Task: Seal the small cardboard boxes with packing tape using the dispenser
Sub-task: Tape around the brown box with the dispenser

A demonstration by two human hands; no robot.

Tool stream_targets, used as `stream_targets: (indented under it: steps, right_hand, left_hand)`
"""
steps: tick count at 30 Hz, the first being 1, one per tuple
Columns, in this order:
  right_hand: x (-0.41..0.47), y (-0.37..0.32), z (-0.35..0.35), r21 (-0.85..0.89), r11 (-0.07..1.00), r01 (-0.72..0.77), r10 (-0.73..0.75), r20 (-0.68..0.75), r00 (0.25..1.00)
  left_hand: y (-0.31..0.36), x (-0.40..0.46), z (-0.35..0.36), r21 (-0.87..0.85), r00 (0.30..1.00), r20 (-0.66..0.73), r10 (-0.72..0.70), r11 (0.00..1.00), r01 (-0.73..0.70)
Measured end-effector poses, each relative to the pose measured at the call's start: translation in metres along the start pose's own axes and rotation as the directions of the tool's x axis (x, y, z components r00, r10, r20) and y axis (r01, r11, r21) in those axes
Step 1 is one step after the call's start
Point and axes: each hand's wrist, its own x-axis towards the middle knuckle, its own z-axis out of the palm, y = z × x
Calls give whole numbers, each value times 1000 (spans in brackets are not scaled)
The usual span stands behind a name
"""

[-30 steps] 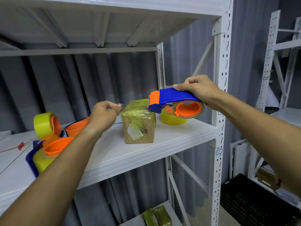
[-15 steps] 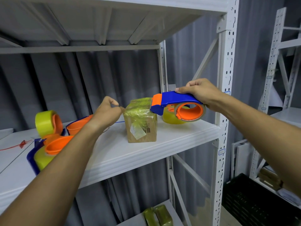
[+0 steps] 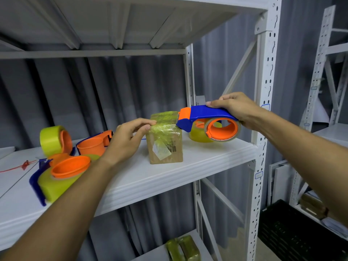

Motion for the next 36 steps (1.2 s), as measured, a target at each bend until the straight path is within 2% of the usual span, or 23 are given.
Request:
stream_targets:
  steps: [5, 9, 14, 17, 20, 27, 30, 33, 36]
  right_hand:
    - [2, 4, 1, 11, 1000, -3, 3, 0, 1000]
    - [2, 7, 2, 22, 1000, -5, 5, 6, 1000]
    - [2, 6, 2, 36, 999, 7, -8, 3, 1000]
    - [1, 8, 0, 36, 999, 3, -3, 8, 1000]
    - [0, 7, 0, 25, 1000, 5, -5, 5, 1000]
    - [2, 4, -3, -26, 1000, 16, -16, -23, 1000]
    - [2, 3, -4, -41, 999, 16, -17, -35, 999]
    - [2, 4, -3, -34, 999, 15, -16, -29, 999]
    - [2, 4, 0, -30, 999, 22, -23, -20, 1000]
  left_hand:
    - [-7, 0, 4, -141, 997, -54, -46, 989, 38]
    - [-5, -1, 6, -134, 996, -61, -64, 989, 56]
    - [5, 0, 15, -170, 976, -168, -135, 980, 107]
    - [7, 2, 16, -108, 976, -185, -111, 990, 92]
    - [9, 1, 16, 27, 983, -177, -47, 998, 53]
    - [35, 19, 11, 365, 998, -10, 61, 929, -53]
    - [50, 25, 26, 331, 988, 49, 143, 932, -151]
    - [48, 19, 42, 336, 991, 81, 110, 933, -131]
    - [39, 13, 47, 401, 994, 40, 103, 909, -111]
